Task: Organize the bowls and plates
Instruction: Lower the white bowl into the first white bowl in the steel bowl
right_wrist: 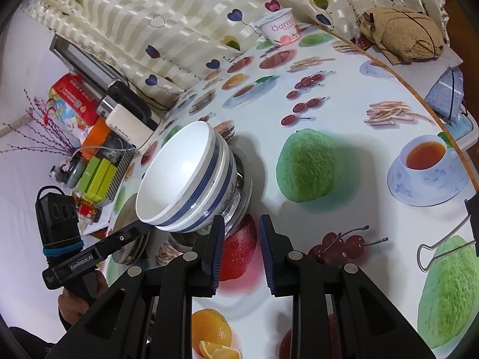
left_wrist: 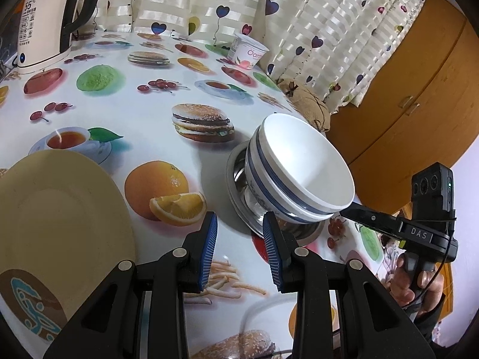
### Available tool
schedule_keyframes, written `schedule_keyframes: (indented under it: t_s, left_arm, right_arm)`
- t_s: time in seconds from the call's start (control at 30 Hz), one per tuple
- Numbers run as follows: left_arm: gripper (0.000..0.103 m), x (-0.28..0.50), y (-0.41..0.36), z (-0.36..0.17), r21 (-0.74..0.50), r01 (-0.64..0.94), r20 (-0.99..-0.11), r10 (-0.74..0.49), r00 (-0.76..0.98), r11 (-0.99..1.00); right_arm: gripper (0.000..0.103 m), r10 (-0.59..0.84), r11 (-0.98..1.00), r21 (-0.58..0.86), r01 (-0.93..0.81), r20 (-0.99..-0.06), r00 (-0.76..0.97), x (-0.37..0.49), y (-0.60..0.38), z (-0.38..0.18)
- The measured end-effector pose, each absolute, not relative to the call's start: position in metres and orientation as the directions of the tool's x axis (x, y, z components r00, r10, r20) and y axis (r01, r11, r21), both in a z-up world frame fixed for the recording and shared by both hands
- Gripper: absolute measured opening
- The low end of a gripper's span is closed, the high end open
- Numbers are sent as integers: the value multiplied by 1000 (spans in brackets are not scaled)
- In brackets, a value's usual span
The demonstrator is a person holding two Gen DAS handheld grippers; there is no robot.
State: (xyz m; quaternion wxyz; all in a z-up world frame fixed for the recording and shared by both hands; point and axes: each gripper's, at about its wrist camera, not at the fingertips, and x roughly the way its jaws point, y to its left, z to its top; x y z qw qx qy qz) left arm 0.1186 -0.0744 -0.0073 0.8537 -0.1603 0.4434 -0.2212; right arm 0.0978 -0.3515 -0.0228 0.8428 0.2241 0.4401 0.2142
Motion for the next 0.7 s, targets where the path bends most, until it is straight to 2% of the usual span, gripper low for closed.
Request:
schedule_keyframes:
  t_s: [0.27, 0.47, 0.7]
  left_arm:
    - [33, 126, -76, -8, -502, 236, -679, -548, 488, 832]
    - [32, 133, -79, -13, -519, 230, -680, -561, 471, 823]
    - [32, 138, -77, -17, -528, 215, -681, -561, 471, 821]
  right_arm:
    - [23, 564, 804, 573, -162, -646, 515, 103, -349, -22]
    - [15, 577, 795, 583, -169, -640, 507, 110, -347, -24]
    - [15, 587, 787, 595, -164, -640, 496, 119, -347, -30]
